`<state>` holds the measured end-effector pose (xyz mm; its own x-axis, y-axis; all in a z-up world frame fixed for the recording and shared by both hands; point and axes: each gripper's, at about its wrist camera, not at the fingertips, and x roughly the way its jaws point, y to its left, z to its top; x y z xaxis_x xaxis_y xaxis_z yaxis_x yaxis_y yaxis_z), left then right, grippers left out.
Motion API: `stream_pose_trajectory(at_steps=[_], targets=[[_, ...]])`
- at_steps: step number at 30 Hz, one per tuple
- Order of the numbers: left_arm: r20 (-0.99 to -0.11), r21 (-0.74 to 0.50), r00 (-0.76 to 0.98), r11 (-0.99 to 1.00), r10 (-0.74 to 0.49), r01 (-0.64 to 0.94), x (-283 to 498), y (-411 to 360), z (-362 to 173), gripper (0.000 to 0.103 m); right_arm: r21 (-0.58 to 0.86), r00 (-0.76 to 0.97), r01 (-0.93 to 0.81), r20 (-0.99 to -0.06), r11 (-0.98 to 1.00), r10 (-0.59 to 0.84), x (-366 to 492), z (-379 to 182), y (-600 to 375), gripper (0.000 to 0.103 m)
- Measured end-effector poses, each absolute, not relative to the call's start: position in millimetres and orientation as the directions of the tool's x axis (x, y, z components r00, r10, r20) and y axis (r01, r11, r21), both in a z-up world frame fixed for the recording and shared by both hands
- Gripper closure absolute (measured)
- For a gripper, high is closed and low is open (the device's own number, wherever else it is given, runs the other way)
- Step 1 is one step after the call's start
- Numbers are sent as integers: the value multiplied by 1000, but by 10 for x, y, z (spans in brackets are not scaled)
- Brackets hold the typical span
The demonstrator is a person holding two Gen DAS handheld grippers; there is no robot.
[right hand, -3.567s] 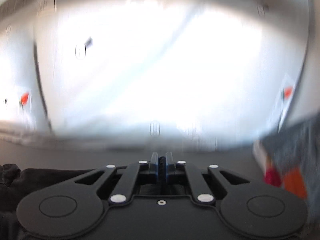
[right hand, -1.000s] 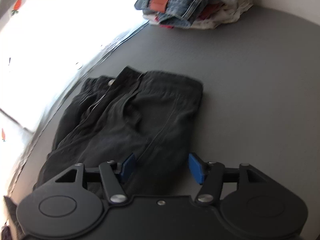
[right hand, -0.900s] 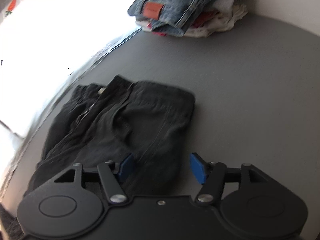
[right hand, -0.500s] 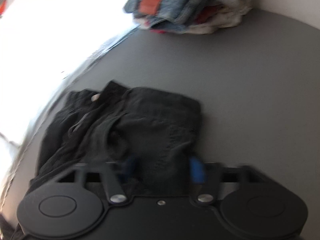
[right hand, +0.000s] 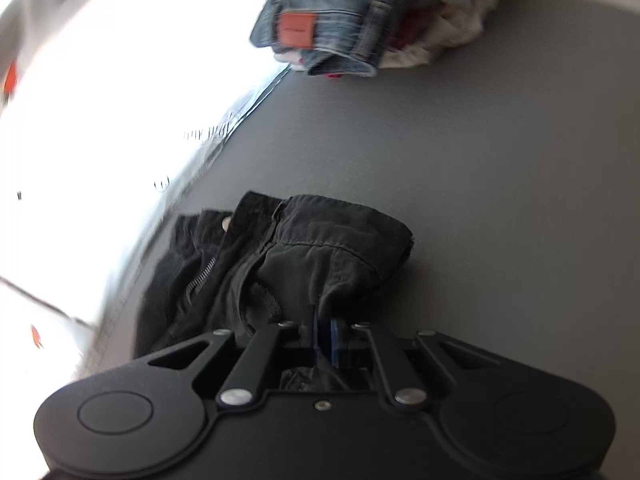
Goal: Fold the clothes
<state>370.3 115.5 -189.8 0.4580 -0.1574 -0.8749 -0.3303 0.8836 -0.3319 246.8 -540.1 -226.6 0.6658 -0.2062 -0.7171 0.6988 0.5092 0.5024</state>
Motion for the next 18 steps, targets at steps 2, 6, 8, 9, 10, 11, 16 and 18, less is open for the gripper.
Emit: stream_pose_trajectory(at_steps=[2, 6, 8, 9, 10, 11, 16, 18], targets=[[-879, -297, 460, 902, -128, -315, 3707, 1190, -1868, 81, 460, 643, 706, -735, 539, -215, 2526, -2261, -5371, 92], [-882, -297, 452, 902, -133, -313, 3757, 1282, -1880, 77, 397, 616, 705, -754, 588, -228, 2577, -2235, -5330, 86], [-885, -297, 445, 904, -139, -307, 3784, 1260, -1890, 73, 375, 607, 701, -760, 607, -232, 2576, -2226, -5306, 79], [-886, -288, 445, 909, -132, -302, 3790, 1249, -1879, 73, 366, 604, 699, -762, 615, -234, 2572, -2227, -5301, 76], [-885, -276, 451, 913, -120, -299, 3784, 1243, -1860, 70, 358, 602, 697, -762, 621, -237, 2568, -2227, -5295, 74], [-882, -260, 461, 917, -98, -304, 3766, 1242, -1833, 63, 351, 601, 696, -762, 627, -241, 2563, -2224, -5284, 72], [-881, -238, 470, 913, -60, -331, 3740, 1316, -1810, 55, 329, 587, 698, -771, 636, -246, 2610, -2239, -5256, 63], [-892, -247, 446, 904, -72, -349, 3779, 1335, -1874, 53, 324, 580, 705, -776, 631, -249, 2637, -2252, -5259, 61]])
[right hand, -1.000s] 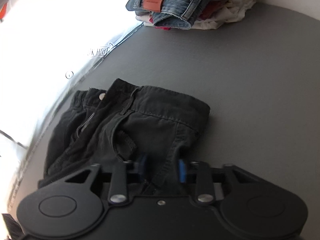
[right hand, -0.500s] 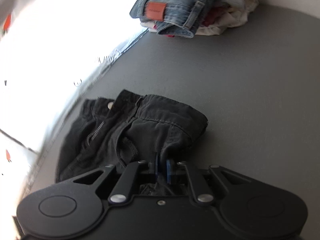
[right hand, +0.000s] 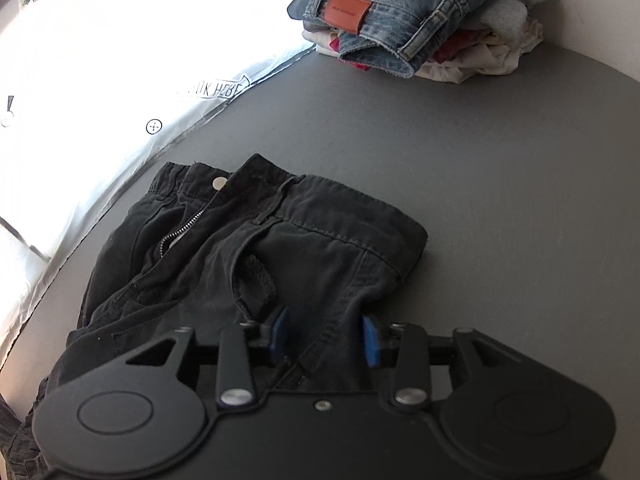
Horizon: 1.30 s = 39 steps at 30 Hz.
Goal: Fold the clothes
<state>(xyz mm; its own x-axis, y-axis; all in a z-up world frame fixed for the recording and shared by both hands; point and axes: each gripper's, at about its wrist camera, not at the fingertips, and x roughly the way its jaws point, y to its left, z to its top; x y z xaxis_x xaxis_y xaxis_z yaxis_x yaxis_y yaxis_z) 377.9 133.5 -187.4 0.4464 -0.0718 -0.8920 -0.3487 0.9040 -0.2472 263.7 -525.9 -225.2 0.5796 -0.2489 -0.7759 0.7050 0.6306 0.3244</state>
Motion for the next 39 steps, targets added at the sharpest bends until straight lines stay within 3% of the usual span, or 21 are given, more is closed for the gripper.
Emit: stream_pose_trajectory(at_steps=[2, 7, 8, 9, 11, 13, 18, 24, 30, 36, 39], targets=[[-893, -248, 444, 905, -75, -346, 3811, 1308, -1901, 48, 325, 573, 714, -780, 620, -251, 2657, -2271, -5267, 60], [-891, -230, 452, 908, -52, -350, 3871, 1175, -1910, 47, 398, 582, 743, -780, 538, -228, 2637, -2364, -5344, 58], [-892, -222, 450, 909, -43, -352, 3880, 1154, -1902, 57, 419, 590, 744, -777, 520, -219, 2626, -2373, -5365, 63], [-893, -213, 449, 911, -34, -354, 3888, 1132, -1894, 71, 445, 603, 738, -772, 507, -202, 2619, -2371, -5391, 81], [-895, -195, 446, 913, -17, -358, 3906, 1089, -1878, 85, 508, 641, 715, -750, 480, -161, 2604, -2339, -5452, 93], [-880, -249, 473, 888, -41, -387, 3931, 1127, -1821, 94, 592, 694, 688, -705, 419, -144, 2581, -2268, -5517, 97], [-821, -292, 571, 871, -17, -395, 4250, 1173, -1498, 97, 788, 839, 541, -529, 295, -125, 2823, -1947, -5659, 98], [-682, -301, 727, 876, 79, -377, 5010, 1197, -828, 97, 824, 920, 383, -379, 417, -96, 3875, -1277, -5578, 98], [-460, -362, 873, 863, 165, -354, 5521, 1331, 191, 97, 883, 984, 171, -133, 437, -117, 4558, -400, -5618, 98], [-195, -432, 957, 857, 215, -281, 5197, 1511, 1171, 97, 808, 973, 14, 125, 590, -193, 4217, 584, -5693, 98], [-158, -428, 952, 851, 262, -305, 4764, 1579, 1216, 97, 756, 962, 55, 135, 652, -238, 3816, 711, -5632, 98]])
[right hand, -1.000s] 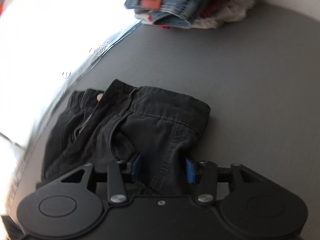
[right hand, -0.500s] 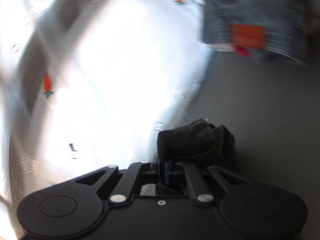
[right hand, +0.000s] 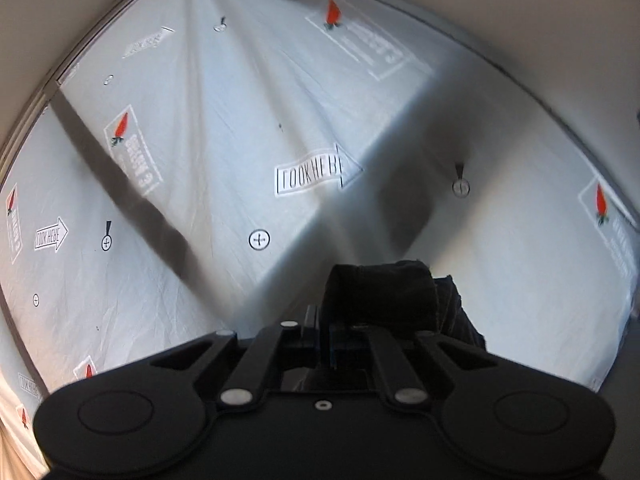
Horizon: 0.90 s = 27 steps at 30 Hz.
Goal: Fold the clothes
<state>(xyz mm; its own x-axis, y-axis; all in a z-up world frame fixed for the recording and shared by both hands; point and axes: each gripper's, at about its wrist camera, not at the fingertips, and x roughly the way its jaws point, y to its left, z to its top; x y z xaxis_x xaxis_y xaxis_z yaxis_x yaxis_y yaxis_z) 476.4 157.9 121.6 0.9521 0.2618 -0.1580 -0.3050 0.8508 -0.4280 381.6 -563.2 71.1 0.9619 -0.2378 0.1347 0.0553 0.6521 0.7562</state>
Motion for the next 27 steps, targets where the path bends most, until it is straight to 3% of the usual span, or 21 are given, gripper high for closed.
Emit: stream_pose_trajectory(at_steps=[3, 5, 10, 13, 16, 18, 22, 27], targets=[[-148, -424, 939, 838, 311, -344, 4318, 1653, 1142, 97, 735, 960, 138, 66, 664, -272, 3421, 503, -5646, 98], [-205, -394, 916, 828, 344, -399, 4069, 1743, 892, 97, 735, 956, 203, -5, 647, -293, 3161, 222, -5607, 99], [-462, -351, 823, 784, 331, -513, 3484, 1934, -80, 97, 696, 886, 455, -293, 555, -360, 2395, -738, -5573, 98], [-607, -238, 717, 782, 344, -577, 3202, 1858, -692, 97, 631, 793, 609, -488, 480, -365, 1999, -1351, -5541, 98], [-710, -160, 612, 766, 349, -622, 2937, 1826, -1190, 97, 617, 725, 688, -605, 383, -328, 1691, -1884, -5513, 99], [-746, -113, 553, 748, 370, -654, 2756, 1846, -1416, 97, 625, 714, 700, -623, 346, -319, 1575, -2041, -5494, 99], [-743, -173, 576, 733, 342, -658, 2600, 2026, -1332, 96, 620, 731, 682, -604, 388, -319, 1616, -1891, -5515, 99], [-702, -215, 635, 753, 323, -622, 2545, 2034, -1023, 96, 666, 792, 610, -503, 429, -346, 1590, -1500, -5565, 99]])
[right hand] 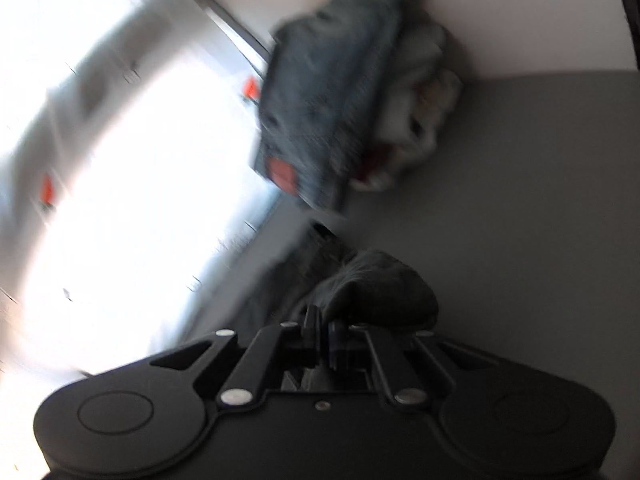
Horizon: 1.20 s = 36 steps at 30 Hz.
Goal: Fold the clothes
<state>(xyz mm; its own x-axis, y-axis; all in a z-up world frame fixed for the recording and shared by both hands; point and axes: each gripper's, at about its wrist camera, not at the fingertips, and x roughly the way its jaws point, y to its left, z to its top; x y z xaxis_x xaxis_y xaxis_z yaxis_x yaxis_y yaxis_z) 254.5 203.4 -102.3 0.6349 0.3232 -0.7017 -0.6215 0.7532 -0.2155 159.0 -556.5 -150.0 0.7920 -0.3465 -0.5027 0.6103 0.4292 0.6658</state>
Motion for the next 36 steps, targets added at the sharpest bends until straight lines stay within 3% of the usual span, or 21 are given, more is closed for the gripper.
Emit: stream_pose_trajectory(at_steps=[5, 12, 15, 17, 19, 22, 23, 25, 31, 36], targets=[[-684, -160, 639, 782, 352, -602, 2370, 1983, -913, 96, 628, 784, 621, -476, 470, -399, 1434, -1331, -5597, 99], [-785, -62, 499, 754, 368, -654, 2177, 2072, -1345, 93, 377, 581, 794, -701, 477, -414, 1415, -1899, -5501, 98], [-776, -83, 507, 736, 376, -672, 2104, 2093, -1329, 91, 191, 500, 805, -729, 562, -468, 1596, -1960, -5273, 92], [-759, -84, 518, 730, 394, -678, 2098, 2120, -1278, 88, 56, 454, 792, -720, 608, -525, 1746, -1924, -5116, 84], [-739, -75, 532, 733, 414, -676, 2106, 2122, -1223, 85, -33, 436, 769, -702, 638, -562, 1892, -1891, -4991, 65], [-716, -84, 559, 744, 418, -663, 2147, 2125, -1166, 79, -109, 433, 751, -662, 651, -611, 2029, -1855, -4804, 49], [-712, -93, 571, 751, 409, -653, 2151, 2125, -1174, 76, -129, 430, 751, -649, 647, -628, 2078, -1847, -4746, 47], [-712, -106, 588, 769, 384, -631, 2188, 2084, -1165, 73, -159, 412, 766, -623, 623, -665, 2176, -1848, -4644, 29], [-750, -145, 597, 809, 285, -569, 2418, 1932, -1266, 65, -215, 359, 816, -541, 537, -761, 2363, -1795, -4204, 2], [-769, -160, 604, 851, 210, -500, 2673, 1746, -1386, 59, -126, 537, 675, -591, 727, -602, 2572, -1835, -3922, 0]])
